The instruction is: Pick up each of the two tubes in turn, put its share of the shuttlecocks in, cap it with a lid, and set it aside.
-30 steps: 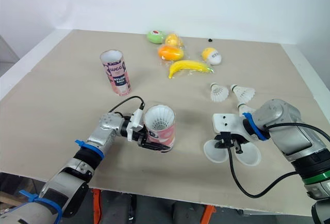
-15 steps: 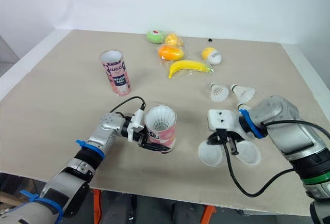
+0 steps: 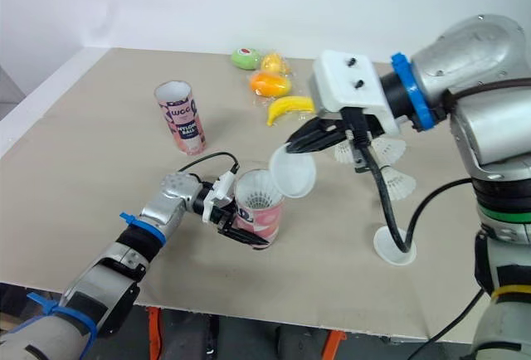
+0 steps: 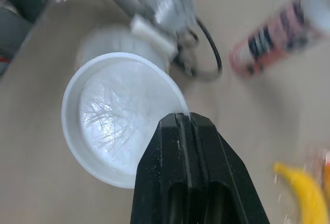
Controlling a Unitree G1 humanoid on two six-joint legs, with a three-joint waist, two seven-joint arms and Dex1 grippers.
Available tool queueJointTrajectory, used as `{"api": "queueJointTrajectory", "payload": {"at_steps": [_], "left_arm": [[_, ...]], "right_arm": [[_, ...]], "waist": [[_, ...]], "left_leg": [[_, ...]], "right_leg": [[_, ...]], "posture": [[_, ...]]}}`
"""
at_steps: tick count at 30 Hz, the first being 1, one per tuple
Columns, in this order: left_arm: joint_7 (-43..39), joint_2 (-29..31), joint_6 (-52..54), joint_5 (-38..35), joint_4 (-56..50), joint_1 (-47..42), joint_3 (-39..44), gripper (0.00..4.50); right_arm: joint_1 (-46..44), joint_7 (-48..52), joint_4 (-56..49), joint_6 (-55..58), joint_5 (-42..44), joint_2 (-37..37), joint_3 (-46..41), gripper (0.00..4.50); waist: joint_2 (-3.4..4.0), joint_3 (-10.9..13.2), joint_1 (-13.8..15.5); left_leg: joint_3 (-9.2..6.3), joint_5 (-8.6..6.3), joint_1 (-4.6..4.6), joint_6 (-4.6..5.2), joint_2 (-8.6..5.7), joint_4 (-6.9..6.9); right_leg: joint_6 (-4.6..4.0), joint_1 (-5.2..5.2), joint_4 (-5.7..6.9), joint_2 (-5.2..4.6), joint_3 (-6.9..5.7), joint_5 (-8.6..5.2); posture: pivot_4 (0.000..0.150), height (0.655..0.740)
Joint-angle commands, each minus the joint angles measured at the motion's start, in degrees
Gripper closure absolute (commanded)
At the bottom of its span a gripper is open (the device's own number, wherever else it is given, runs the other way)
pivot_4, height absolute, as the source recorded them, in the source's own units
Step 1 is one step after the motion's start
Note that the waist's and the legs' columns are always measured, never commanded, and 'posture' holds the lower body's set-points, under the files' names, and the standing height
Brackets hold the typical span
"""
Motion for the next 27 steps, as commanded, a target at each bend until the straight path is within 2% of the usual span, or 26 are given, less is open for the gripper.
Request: {"api": "queueJointTrajectory", "payload": {"at_steps": [1, 9, 27], "left_arm": [[-1.3, 1.7, 0.6, 1.3, 2.0, -0.1, -4.1, 1.42], [-1.3, 2.0, -0.9, 0.6, 2.3, -0.5, -5.1, 1.42], [-1.3, 1.5, -1.4, 0.7, 3.3, -0.1, -4.0, 1.42]], "right_arm": [[-3.4, 2.5, 1.1, -2.3, -1.8, 1.7, 2.6, 4.48], [-4.9, 3.5, 3.1, -6.4, -5.1, 4.2, 8.0, 4.48], [-7.9, 3.5, 2.6, -10.3, -1.3, 1.3, 16.9, 4.48]], "waist": [[0.0, 0.0, 0.0], [0.0, 0.0, -0.2], [-0.01, 0.0, -0.3]], "left_leg": [[0.0, 0.0, 0.0, 0.0, -0.01, -0.01], [0.0, 0.0, 0.01, -0.01, 0.0, -0.01], [0.0, 0.0, 0.05, -0.01, 0.0, 0.02]], "right_leg": [[0.0, 0.0, 0.0, -0.01, 0.0, -0.01], [-0.06, -0.05, 0.18, 0.01, -0.02, -0.09], [-0.06, -0.04, 0.23, 0.0, -0.01, -0.12]], "posture": [[0.15, 0.7179], [0.15, 0.7179], [0.15, 0.7179]]}}
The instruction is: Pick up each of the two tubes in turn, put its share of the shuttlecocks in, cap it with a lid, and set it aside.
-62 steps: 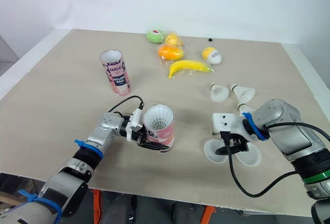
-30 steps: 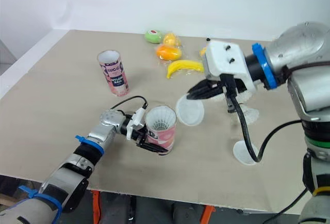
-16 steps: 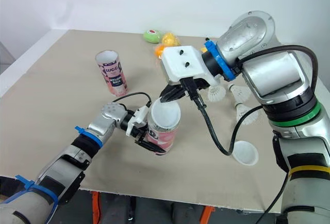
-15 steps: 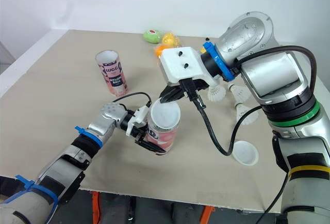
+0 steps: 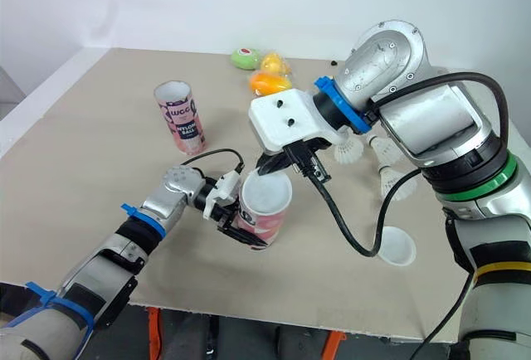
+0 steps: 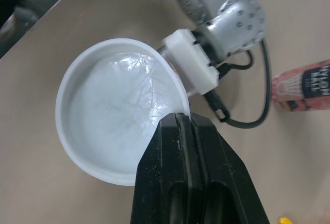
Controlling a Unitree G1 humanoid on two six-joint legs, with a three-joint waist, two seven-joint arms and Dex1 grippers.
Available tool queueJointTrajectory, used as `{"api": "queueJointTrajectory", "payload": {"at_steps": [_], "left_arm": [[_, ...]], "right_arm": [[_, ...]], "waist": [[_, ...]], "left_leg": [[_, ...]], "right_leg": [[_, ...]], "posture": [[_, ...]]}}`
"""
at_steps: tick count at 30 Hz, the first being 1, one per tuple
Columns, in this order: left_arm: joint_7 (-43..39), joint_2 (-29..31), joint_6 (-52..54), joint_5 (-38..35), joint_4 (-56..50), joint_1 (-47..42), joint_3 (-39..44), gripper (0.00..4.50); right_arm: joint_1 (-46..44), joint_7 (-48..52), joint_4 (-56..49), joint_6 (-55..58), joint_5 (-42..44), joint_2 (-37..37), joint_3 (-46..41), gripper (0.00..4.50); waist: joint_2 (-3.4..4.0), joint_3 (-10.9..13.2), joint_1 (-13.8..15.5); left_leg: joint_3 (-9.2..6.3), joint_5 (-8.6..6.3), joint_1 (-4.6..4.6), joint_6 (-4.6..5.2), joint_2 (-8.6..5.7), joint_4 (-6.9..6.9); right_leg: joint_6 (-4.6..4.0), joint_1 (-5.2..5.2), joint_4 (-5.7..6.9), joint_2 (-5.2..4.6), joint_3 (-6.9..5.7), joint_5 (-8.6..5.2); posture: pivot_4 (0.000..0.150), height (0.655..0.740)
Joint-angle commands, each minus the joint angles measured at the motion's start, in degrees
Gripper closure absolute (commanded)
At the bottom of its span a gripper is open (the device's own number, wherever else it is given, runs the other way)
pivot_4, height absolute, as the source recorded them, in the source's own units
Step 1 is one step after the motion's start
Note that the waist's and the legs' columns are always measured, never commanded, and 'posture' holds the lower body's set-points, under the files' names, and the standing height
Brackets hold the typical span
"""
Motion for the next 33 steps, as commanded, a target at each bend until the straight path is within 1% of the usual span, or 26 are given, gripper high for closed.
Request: {"api": "queueJointTrajectory", "payload": {"at_steps": [1, 7, 10, 11, 13, 14, 15, 16, 17, 18, 19, 26, 29, 31, 32, 33], "left_arm": [[-1.0, 0.7, 0.4, 1.9, 2.5, 1.4, -1.2, 1.42], [-1.0, 0.5, 0.4, 1.9, 2.9, 1.3, -0.8, 1.42], [-1.0, 0.5, 0.5, 1.9, 2.9, 1.3, -0.5, 1.42], [-1.0, 0.5, 0.5, 1.9, 2.8, 1.4, -0.4, 1.42], [-1.0, 0.5, 0.6, 1.9, 2.8, 1.5, -0.2, 1.42], [-1.0, 0.5, 0.7, 1.9, 2.7, 1.6, -0.1, 1.42], [-1.0, 0.4, 0.9, 1.9, 2.6, 1.7, 0.1, 1.42], [-1.0, 0.4, 1.0, 1.9, 2.5, 1.8, 0.2, 1.42], [-1.0, 0.4, 1.1, 1.9, 2.3, 1.8, 0.2, 1.42], [-1.0, 0.4, 1.1, 1.9, 2.3, 1.9, 0.3, 1.42], [-1.0, 0.4, 1.2, 1.9, 2.2, 2.0, 0.3, 1.42], [-1.0, 0.2, 1.4, 2.1, 2.1, 2.1, 0.5, 1.42], [-1.0, 0.0, 1.3, 2.3, 2.3, 2.1, 0.5, 1.42], [-1.0, 0.0, 1.3, 2.3, 2.2, 2.1, 0.5, 1.42], [-1.0, 0.1, 1.4, 2.2, 2.2, 2.2, 0.5, 1.42], [-1.0, 0.1, 1.4, 2.2, 2.2, 2.2, 0.5, 1.42]], "right_arm": [[-1.0, 2.6, -0.6, -0.8, 1.0, -0.7, 1.4, 4.48], [0.0, 2.6, -1.1, -1.3, 1.6, -0.3, 3.3, 4.48], [1.9, 1.7, -0.1, -1.8, -1.3, 3.1, 2.1, 4.48], [2.9, 1.5, 0.4, -3.0, -3.3, 3.8, 2.5, 3.95], [4.4, 1.3, 1.0, -4.2, -5.6, 4.7, 2.6, 3.6], [5.2, 1.3, 0.9, -4.4, -6.2, 5.0, 2.4, 3.11], [5.9, 1.0, 0.9, -4.2, -6.4, 5.4, 2.2, 3.11], [6.5, 0.7, 0.9, -4.0, -6.8, 5.9, 1.9, 2.56], [7.1, 0.7, 1.0, -4.1, -7.2, 6.3, 1.6, 2.22], [7.5, 0.7, 1.2, -4.1, -7.5, 6.8, 1.4, 1.71], [7.7, 0.6, 1.5, -3.8, -7.8, 7.3, 0.9, 1.34], [7.9, -0.2, 4.8, -3.9, -10.1, 10.1, -1.5, 1.34], [3.4, 0.0, 6.7, 2.5, -2.4, 11.6, -9.7, 1.34], [1.6, 1.2, 7.3, 4.9, 0.1, 11.2, -12.4, 1.34], [1.4, 1.7, 7.1, 5.6, 0.8, 10.7, -12.9, 1.73], [1.5, 2.2, 6.7, 6.0, 1.4, 10.1, -12.9, 1.85]], "waist": [[0.0, 0.0, -0.1], [0.0, 0.0, -0.1], [-0.09, -0.1, -0.3], [-0.09, -0.1, -0.3], [-0.12, -0.1, -0.4], [-0.12, -0.1, -0.5], [-0.22, -0.2, -0.6], [-0.3, -0.2, -0.7], [-0.3, -0.3, -0.8], [-0.32, -0.3, -0.8], [-0.37, -0.3, -0.8], [-0.46, -0.4, -0.8], [-0.46, -0.4, -0.9], [-0.41, -0.4, -0.8], [-0.41, -0.4, -0.8], [-0.41, -0.4, -0.7]], "left_leg": [[0.0, 0.0, 0.01, 0.0, 0.0, 0.0], [0.0, 0.0, 0.01, 0.0, 0.0, 0.0], [0.0, 0.0, 0.03, 0.0, 0.0, 0.0], [-0.01, 0.0, 0.11, 0.0, 0.02, 0.0], [-0.01, 0.0, 0.13, 0.0, 0.01, 0.02], [-0.01, 0.0, 0.13, 0.0, 0.01, 0.02], [-0.01, 0.0, 0.13, 0.0, 0.01, 0.03], [-0.01, 0.0, 0.19, 0.0, 0.01, 0.04], [-0.01, 0.0, 0.29, 0.0, 0.02, 0.05], [0.01, 0.01, 0.37, -0.01, 0.01, 0.07], [0.02, 0.01, 0.43, -0.02, 0.01, 0.1], [0.02, 0.0, 0.68, -0.02, 0.05, 0.06], [0.03, 0.01, 0.69, -0.04, 0.06, 0.07], [0.03, 0.02, 0.67, -0.05, 0.05, 0.07], [0.03, 0.02, 0.53, -0.05, 0.04, 0.07], [0.03, 0.02, 0.52, -0.05, 0.04, 0.07]], "right_leg": [[0.0, 0.0, 0.0, 0.0, 0.0, 0.0], [0.0, 0.01, 0.01, 0.0, 0.0, -0.01], [0.0, 0.02, 0.01, 0.0, -0.01, -0.01], [-0.01, 0.08, 0.04, 0.02, -0.01, -0.02], [-0.01, 0.09, 0.09, 0.02, -0.02, -0.03], [-0.01, 0.09, 0.09, 0.02, -0.02, -0.03], [-0.01, 0.09, 0.1, 0.01, -0.02, -0.03], [-0.01, 0.12, 0.12, 0.02, -0.02, -0.03], [-0.02, 0.18, 0.16, 0.02, -0.01, -0.03], [-0.03, 0.21, 0.24, 0.02, 0.02, -0.04], [-0.03, 0.23, 0.34, 0.01, 0.04, -0.09], [-0.18, 0.33, 0.54, 0.06, 0.02, -0.22], [-0.21, 0.33, 0.55, 0.06, 0.03, -0.18], [-0.19, 0.32, 0.56, 0.05, 0.04, -0.19], [-0.17, 0.22, 0.56, 0.04, 0.06, -0.18], [-0.16, 0.22, 0.56, 0.04, 0.06, -0.19]], "posture": [[0.15, 0.7179], [0.15, 0.7179], [0.15, 0.7179], [0.15, 0.7179], [0.15, 0.7179], [0.15, 0.7179], [0.15, 0.7179], [0.15, 0.7179], [0.15, 0.7179], [0.15, 0.7179], [0.15, 0.7179], [0.15, 0.7179], [0.15, 0.7179], [0.15, 0.7179], [0.15, 0.7179], [0.15, 0.7179]]}}
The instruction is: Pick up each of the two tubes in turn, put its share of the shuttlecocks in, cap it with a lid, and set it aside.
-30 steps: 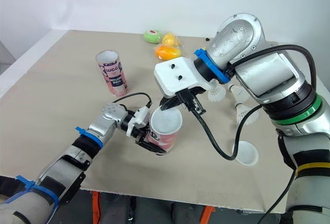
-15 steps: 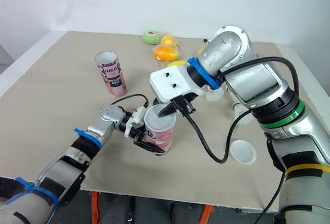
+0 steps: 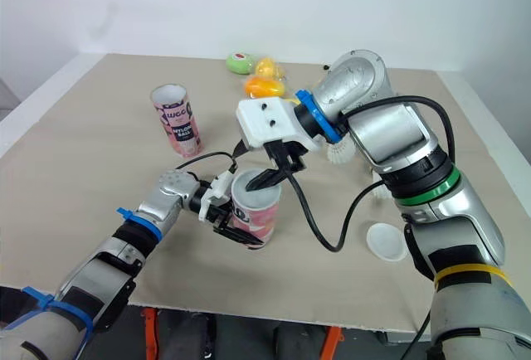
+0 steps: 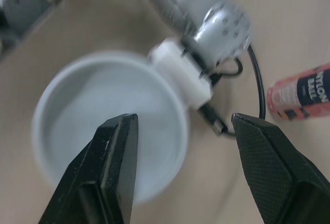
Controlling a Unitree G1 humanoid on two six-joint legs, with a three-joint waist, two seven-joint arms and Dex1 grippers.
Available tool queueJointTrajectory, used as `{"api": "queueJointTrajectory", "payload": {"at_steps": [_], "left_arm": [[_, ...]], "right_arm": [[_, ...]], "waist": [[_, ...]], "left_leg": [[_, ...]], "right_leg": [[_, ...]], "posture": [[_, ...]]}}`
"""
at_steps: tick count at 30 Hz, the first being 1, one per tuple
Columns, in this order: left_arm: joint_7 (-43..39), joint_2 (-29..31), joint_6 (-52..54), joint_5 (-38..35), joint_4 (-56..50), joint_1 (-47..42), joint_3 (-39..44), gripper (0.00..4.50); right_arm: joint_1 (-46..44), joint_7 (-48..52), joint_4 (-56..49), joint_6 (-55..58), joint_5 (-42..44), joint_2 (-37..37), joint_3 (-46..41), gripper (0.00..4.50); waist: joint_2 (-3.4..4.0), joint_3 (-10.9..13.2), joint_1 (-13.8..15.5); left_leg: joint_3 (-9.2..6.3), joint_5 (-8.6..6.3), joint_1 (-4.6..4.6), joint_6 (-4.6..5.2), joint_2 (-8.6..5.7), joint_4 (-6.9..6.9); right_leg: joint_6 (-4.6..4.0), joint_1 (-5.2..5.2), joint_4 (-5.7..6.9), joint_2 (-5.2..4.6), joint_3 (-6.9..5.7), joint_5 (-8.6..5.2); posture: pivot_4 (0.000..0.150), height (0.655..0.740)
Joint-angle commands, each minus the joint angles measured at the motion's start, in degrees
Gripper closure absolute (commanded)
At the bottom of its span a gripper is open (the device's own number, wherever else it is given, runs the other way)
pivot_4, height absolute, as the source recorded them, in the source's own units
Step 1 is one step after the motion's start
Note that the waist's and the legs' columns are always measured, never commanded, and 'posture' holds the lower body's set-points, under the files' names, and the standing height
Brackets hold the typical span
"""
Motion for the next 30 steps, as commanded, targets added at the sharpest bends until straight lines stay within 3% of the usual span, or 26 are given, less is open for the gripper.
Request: {"api": "queueJointTrajectory", "payload": {"at_steps": [1, 2, 5, 7, 9, 22, 25, 30], "left_arm": [[-0.8, 0.2, 0.8, 1.9, 0.7, 0.9, -1.8, 1.42], [-0.8, 0.1, 0.7, 1.9, 0.8, 0.8, -1.8, 1.42], [-0.8, 0.0, 0.6, 2.0, 1.0, 0.7, -1.6, 1.42], [-0.8, -0.1, 0.5, 2.0, 1.1, 0.7, -1.5, 1.42], [-0.8, -0.1, 0.4, 2.1, 1.3, 0.6, -1.5, 1.42], [-0.8, -0.2, 1.0, 1.8, 1.0, 0.8, -0.2, 1.42], [-0.8, -0.2, 1.5, 1.7, 0.6, 0.9, 0.1, 1.42], [-0.8, -0.4, 1.8, 1.8, 0.3, 1.2, 0.9, 1.42]], "right_arm": [[-3.1, 2.6, -1.6, 3.0, 4.2, -2.5, -4.8, 1.96], [-2.6, 2.8, -2.2, 3.1, 4.5, -3.0, -4.4, 2.45], [-1.2, 2.8, -3.9, 3.4, 5.4, -3.9, -3.1, 3.16], [-0.6, 2.8, -4.4, 3.2, 5.5, -4.7, -1.9, 4.09], [0.1, 2.8, -4.6, 2.3, 4.9, -5.7, -0.3, 4.41], [4.7, 2.8, -2.5, -5.8, -6.9, -4.1, 10.5, 4.41], [3.7, 2.4, -1.0, -4.8, -5.9, -2.7, 7.6, 4.41], [1.5, 2.8, -2.3, 0.4, 2.6, -2.7, -0.7, 4.41]], "waist": [[-0.01, 0.0, 0.1], [-0.01, 0.0, 0.1], [0.0, 0.0, 0.1], [0.01, 0.0, 0.0], [0.0, 0.0, 0.0], [-0.03, -0.1, -0.1], [-0.08, -0.1, -0.1], [-0.07, -0.1, -0.1]], "left_leg": [[-0.01, -0.01, -0.02, 0.0, -0.01, -0.01], [-0.01, -0.04, -0.02, -0.03, -0.01, -0.01], [-0.01, -0.07, -0.02, -0.04, -0.01, -0.05], [-0.01, -0.07, -0.02, -0.04, -0.01, -0.06], [-0.01, -0.07, -0.02, -0.05, -0.01, -0.05], [0.0, -0.07, 0.12, -0.06, 0.01, -0.04], [0.0, -0.07, 0.25, -0.07, 0.01, -0.03], [0.0, -0.05, 0.25, -0.09, 0.02, -0.03]], "right_leg": [[0.02, 0.0, -0.02, -0.01, -0.01, -0.03], [0.02, 0.01, -0.02, -0.01, -0.01, -0.08], [0.01, -0.01, -0.02, 0.0, -0.01, -0.11], [0.0, -0.04, -0.02, 0.0, 0.0, -0.12], [0.0, -0.04, -0.01, 0.0, 0.0, -0.11], [0.01, 0.03, -0.01, 0.02, 0.0, -0.11], [0.03, 0.06, -0.02, 0.02, 0.0, -0.12], [0.0, 0.1, -0.01, 0.02, 0.02, -0.06]], "posture": [[0.15, 0.7179], [0.15, 0.7179], [0.15, 0.7179], [0.15, 0.7179], [0.15, 0.7179], [0.15, 0.7179], [0.15, 0.7179], [0.15, 0.7179]]}}
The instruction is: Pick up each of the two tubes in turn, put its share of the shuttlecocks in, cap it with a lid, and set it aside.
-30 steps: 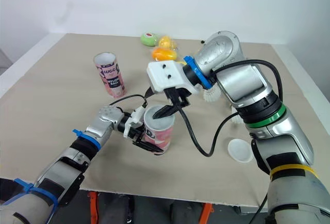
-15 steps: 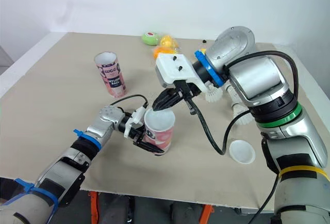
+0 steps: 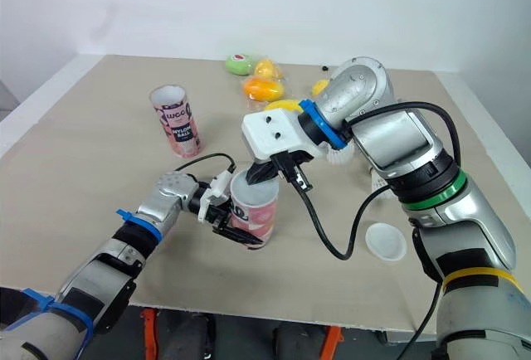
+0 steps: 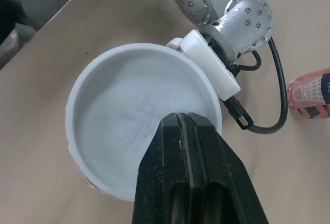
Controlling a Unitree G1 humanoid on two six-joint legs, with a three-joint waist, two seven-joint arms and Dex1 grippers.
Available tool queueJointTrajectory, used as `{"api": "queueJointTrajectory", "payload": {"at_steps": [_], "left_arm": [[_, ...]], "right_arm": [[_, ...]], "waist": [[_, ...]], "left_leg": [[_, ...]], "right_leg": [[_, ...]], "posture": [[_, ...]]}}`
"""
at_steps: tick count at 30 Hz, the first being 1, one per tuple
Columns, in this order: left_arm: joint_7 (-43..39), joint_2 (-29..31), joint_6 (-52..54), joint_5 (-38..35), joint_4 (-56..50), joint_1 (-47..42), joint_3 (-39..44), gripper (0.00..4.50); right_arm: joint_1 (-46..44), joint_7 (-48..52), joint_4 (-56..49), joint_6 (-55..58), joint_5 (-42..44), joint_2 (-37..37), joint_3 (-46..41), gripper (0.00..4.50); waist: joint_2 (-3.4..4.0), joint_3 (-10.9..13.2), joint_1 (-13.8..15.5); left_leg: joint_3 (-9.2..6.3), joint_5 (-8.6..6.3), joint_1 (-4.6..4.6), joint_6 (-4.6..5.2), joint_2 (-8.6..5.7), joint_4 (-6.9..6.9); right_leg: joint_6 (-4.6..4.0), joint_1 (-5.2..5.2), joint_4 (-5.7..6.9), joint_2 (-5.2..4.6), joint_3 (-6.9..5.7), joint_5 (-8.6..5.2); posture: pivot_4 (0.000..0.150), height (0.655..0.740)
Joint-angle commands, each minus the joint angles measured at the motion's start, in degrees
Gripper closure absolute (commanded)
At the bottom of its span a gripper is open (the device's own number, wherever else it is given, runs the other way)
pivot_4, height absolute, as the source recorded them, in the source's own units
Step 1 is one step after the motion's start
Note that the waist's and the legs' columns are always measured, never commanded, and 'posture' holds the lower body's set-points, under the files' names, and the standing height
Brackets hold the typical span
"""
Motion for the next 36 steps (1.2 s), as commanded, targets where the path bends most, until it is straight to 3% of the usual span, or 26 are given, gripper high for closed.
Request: {"api": "queueJointTrajectory", "payload": {"at_steps": [1, 5, 6, 11, 15, 16, 20, 23, 25, 36], "left_arm": [[-0.6, -0.6, 0.7, 1.7, -0.3, 0.7, -0.2, 1.42], [-0.6, -1.1, 0.6, 1.8, -0.4, 1.0, 0.7, 1.42], [-0.6, -1.2, 0.6, 1.8, -0.4, 1.0, 0.8, 1.42], [0.1, -1.8, 0.6, 1.9, -0.8, 1.5, 1.7, 1.42], [1.0, -2.7, 0.2, 2.0, -1.2, 1.8, 2.8, 1.42], [1.1, -2.9, 0.2, 2.0, -1.4, 1.9, 3.0, 1.42], [2.4, -3.5, 0.3, 1.3, -2.3, 2.2, 4.7, 1.42], [2.9, -3.6, 2.3, -0.3, -3.7, 2.4, 6.6, 0.44], [2.7, -3.4, 3.1, -1.0, -4.8, 2.7, 7.4, 0.09], [0.6, -0.3, 7.7, -2.5, -10.7, 4.2, 8.6, 0.09]], "right_arm": [[-1.0, 2.1, -1.2, 4.3, 6.5, -0.5, -5.8, 4.41], [-0.5, -1.7, -2.0, 7.3, 9.9, -3.8, -13.8, 4.41], [0.2, -2.9, -2.5, 8.3, 10.5, -4.8, -15.8, 4.17], [6.5, -7.1, -9.8, 15.5, 16.6, -8.6, -23.5, 2.45], [15.9, -12.8, -15.9, 19.6, 20.3, -10.4, -30.4, 0.41], [18.0, -14.3, -17.1, 20.4, 21.2, -10.5, -31.9, 0.08], [29.5, -22.5, -22.5, 22.3, 23.4, -8.5, -38.5, 0.08], [39.7, -28.3, -27.2, 22.7, 25.4, -5.4, -42.4, 0.0], [44.2, -31.2, -29.8, 22.9, 26.4, -3.9, -43.3, 0.0], [53.7, -38.1, -34.3, 22.9, 29.7, -3.7, -43.0, 0.0]], "waist": [[0.03, 0.0, 0.0], [0.02, 0.1, 0.3], [0.01, 0.1, 0.5], [0.01, 0.1, 0.3], [0.02, 0.1, 0.3], [0.0, 0.1, 0.3], [-0.02, 0.1, 0.3], [-0.1, 0.2, 0.2], [-0.07, 0.2, 0.0], [-0.11, 0.2, -0.1]], "left_leg": [[0.0, 0.0, -0.04, 0.0, 0.0, -0.01], [-0.03, -0.01, -0.25, 0.01, -0.04, -0.04], [-0.03, -0.02, -0.28, 0.0, -0.06, -0.05], [-0.03, -0.08, -0.35, -0.03, -0.08, -0.07], [-0.07, -0.06, -0.34, -0.04, -0.09, -0.03], [-0.06, -0.06, -0.34, -0.04, -0.1, 0.0], [-0.07, -0.07, -0.34, -0.04, -0.17, 0.11], [-0.15, -0.05, -0.34, -0.02, -0.17, 0.14], [-0.15, -0.05, -0.34, -0.02, -0.17, 0.15], [-0.21, -0.05, -0.34, -0.02, -0.14, 0.14]], "right_leg": [[-0.07, -0.04, 0.0, 0.0, 0.0, 0.04], [0.01, -0.14, -0.01, -0.01, 0.03, -0.04], [0.02, -0.15, -0.03, -0.02, 0.02, -0.06], [0.02, -0.21, -0.06, -0.05, 0.04, -0.09], [0.05, -0.17, -0.04, -0.05, 0.02, -0.06], [0.07, -0.15, -0.05, -0.06, 0.03, -0.05], [0.15, -0.06, -0.08, -0.14, 0.03, -0.03], [0.18, -0.01, -0.07, -0.11, -0.02, 0.0], [0.18, -0.03, -0.06, -0.1, 0.03, 0.0], [0.22, -0.02, -0.07, -0.03, 0.03, 0.0]], "posture": [[0.15, 0.7179], [0.15, 0.7179], [0.15, 0.7179], [0.15, 0.7179], [0.15, 0.7179], [0.15, 0.7179], [0.15, 0.7179], [0.15, 0.7179], [0.15, 0.7179], [0.15, 0.7179]]}}
